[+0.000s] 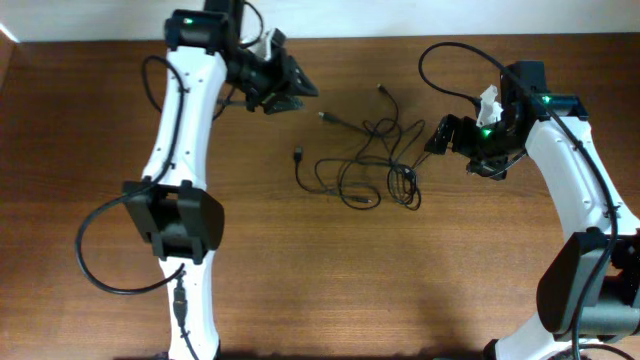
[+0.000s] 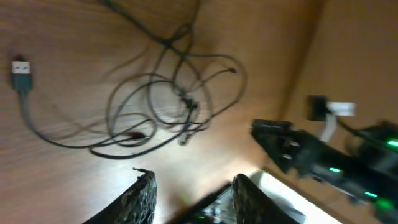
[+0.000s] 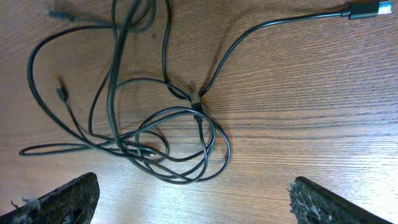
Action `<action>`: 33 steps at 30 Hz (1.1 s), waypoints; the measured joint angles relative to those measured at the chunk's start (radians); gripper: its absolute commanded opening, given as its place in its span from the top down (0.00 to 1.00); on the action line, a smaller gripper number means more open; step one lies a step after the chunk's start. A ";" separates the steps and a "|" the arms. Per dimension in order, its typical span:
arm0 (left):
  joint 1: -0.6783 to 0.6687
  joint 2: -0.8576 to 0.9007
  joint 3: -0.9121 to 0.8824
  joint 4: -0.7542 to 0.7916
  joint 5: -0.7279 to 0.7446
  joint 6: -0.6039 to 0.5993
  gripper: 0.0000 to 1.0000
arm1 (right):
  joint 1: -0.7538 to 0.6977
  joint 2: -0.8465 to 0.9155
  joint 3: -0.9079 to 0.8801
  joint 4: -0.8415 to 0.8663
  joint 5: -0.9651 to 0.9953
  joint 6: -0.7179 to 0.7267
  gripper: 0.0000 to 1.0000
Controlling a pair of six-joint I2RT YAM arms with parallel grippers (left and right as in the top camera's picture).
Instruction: Untangle cables
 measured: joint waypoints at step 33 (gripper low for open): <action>-0.588 -0.025 -0.532 0.447 -0.500 -0.095 0.46 | -0.242 0.000 0.000 -0.028 -0.007 0.026 0.02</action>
